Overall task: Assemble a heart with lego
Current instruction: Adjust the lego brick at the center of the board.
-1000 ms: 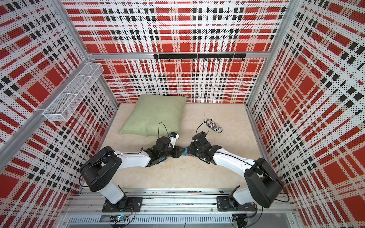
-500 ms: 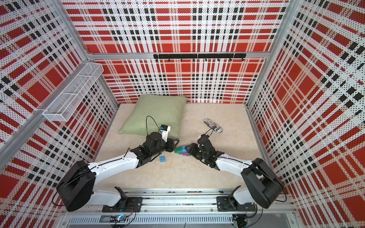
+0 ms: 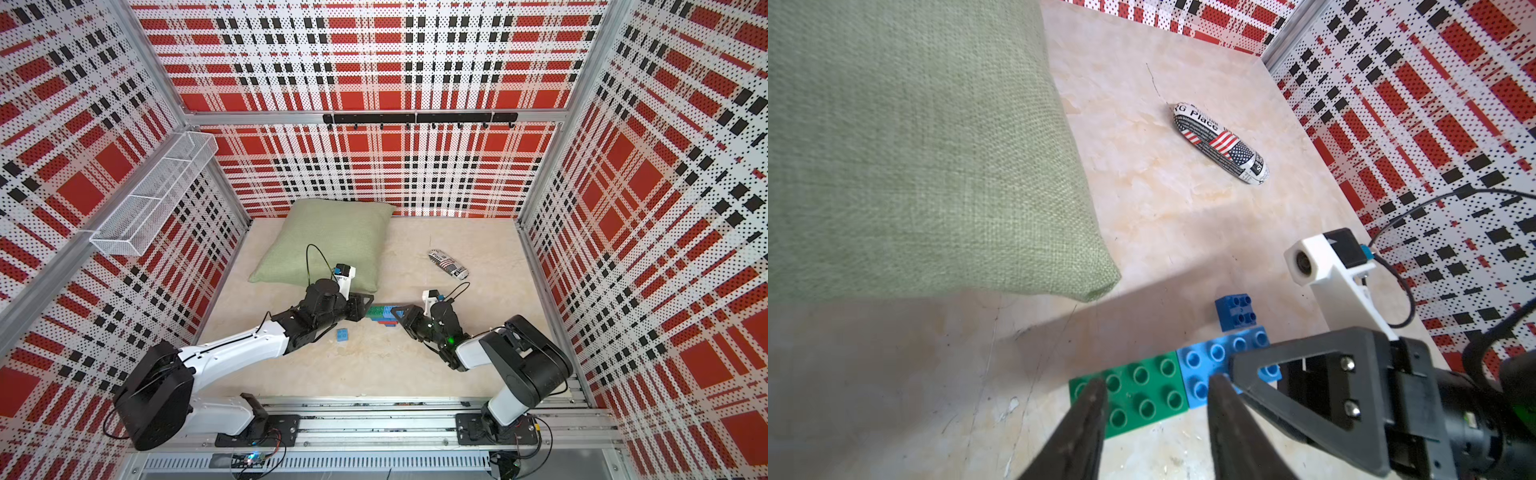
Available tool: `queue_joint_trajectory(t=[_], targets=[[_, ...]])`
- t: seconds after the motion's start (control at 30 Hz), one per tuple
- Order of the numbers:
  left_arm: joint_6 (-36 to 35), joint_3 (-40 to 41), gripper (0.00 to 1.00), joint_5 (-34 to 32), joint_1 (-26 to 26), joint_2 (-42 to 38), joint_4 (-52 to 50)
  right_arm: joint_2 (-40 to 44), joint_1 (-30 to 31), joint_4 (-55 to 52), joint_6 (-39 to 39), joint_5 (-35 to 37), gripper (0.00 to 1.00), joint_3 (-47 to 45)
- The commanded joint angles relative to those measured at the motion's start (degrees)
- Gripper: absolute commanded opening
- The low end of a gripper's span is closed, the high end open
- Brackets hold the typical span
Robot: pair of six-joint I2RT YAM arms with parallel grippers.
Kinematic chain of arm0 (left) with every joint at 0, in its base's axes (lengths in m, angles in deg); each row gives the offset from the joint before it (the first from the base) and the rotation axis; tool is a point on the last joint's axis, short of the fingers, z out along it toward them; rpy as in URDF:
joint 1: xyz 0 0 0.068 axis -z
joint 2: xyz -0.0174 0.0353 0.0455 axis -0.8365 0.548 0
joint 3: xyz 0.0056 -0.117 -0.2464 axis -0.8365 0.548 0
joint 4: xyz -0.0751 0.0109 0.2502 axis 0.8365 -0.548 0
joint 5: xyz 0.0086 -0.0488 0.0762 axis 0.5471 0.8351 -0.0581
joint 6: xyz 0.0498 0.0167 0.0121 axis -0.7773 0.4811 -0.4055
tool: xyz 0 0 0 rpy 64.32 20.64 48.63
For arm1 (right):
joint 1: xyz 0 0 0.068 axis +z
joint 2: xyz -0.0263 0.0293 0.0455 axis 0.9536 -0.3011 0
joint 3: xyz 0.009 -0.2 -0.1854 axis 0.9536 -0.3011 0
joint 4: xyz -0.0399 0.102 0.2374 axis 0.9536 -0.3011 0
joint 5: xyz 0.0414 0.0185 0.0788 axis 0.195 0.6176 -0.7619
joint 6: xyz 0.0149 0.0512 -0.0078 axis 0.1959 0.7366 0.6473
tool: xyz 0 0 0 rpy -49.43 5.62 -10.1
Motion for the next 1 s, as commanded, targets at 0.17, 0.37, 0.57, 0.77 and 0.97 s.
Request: queue_joint_trajectory(t=[0.17,0.37,0.57,0.77,0.97], targets=[[0.2,-1.0,0.45,-1.3,1.7,1.0,-1.7,2.8,-0.9,-5.1,0.2,1.5,0.57,-1.5],[-0.3,-2.6,0.45,-1.9,3.0,1.8,-2.9,4.3,-1.2,-6.4,-0.9,0.9,0.6,-1.0],[-0.5,-3.0,0.45,-2.8,3.1,2.4,-3.1,9.9,-1.2,-15.3,-4.9,2.4,0.67,1.0],[-0.3,-3.1,0.45,-3.2,3.3,1.1,-3.5,18.5,-2.3,-35.2,-11.3,6.7,0.78,4.8],[-0.3,-1.6,0.46,-6.1,2.9,-2.1,-4.3,24.9,-3.1,-69.3,-23.9,23.1,0.78,13.5]])
